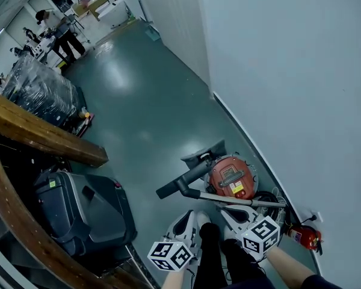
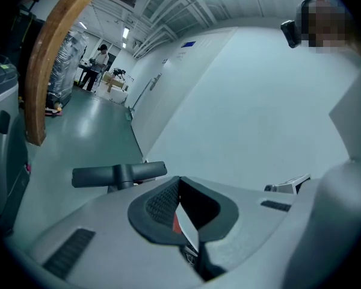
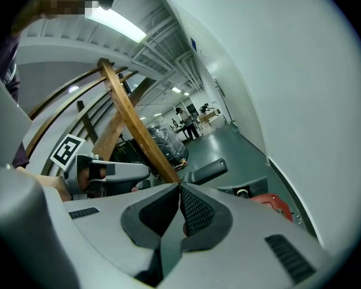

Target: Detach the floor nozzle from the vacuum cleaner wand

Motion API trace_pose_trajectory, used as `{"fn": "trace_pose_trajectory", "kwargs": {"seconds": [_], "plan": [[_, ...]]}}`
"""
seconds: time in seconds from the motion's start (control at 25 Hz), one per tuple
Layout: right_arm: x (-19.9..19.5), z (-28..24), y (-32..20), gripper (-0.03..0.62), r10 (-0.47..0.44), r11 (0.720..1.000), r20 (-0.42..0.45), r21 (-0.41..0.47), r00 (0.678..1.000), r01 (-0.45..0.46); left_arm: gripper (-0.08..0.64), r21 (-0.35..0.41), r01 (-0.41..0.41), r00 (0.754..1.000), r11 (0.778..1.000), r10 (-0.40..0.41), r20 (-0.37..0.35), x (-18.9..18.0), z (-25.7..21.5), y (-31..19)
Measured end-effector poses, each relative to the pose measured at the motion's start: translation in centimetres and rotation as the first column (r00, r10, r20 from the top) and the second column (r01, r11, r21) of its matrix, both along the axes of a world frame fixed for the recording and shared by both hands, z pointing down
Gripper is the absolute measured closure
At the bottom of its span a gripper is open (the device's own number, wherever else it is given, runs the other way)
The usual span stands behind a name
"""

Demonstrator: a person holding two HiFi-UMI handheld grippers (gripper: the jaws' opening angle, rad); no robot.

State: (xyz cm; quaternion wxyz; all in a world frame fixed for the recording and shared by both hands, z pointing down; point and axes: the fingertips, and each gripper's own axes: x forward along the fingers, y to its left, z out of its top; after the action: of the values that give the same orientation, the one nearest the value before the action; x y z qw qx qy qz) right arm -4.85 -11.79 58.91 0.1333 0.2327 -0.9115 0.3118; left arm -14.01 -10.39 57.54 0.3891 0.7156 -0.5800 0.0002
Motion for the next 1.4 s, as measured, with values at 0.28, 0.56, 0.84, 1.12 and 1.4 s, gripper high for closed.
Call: {"fn": "trace_pose_trajectory", "kwargs": {"seconds": [0.28,0.56,0.84,1.12,1.4], "plan": [[-0.8,3.2,-0.7,0.572,-0.037,0.997,-0.08,0.065,0.996,0.042,0.557,-0.038,0.031,0.999,0.999,-0.032,-0.029,-1.2,3.2,-0.4],[-2.7,8.5,-2.2,0.553,-0.104,0.98,-0.232,0.145,0.967,0.14,0.557,-0.056,0.051,0.998,0.997,-0.053,-0.042,-2.4,6.9,-1.4],[-5.2,14.0,-2.2,0.477,-0.201,0.951,-0.334,0.158,0.921,0.265,0.556,-0.082,0.07,0.996,0.994,-0.074,-0.049,-3.1,10.2,-1.9],[-7.5,18.9,-1.7,0.396,-0.278,0.858,-0.547,0.228,0.79,0.46,0.556,-0.107,0.078,0.994,0.991,-0.085,-0.062,-3.5,11.8,-1.5],[-8.4,20.1,-2.4,0.428,-0.231,0.827,-0.623,0.279,0.747,0.488,0.555,-0.113,0.066,0.994,0.991,-0.075,-0.073,-3.4,12.2,-1.9]]}}
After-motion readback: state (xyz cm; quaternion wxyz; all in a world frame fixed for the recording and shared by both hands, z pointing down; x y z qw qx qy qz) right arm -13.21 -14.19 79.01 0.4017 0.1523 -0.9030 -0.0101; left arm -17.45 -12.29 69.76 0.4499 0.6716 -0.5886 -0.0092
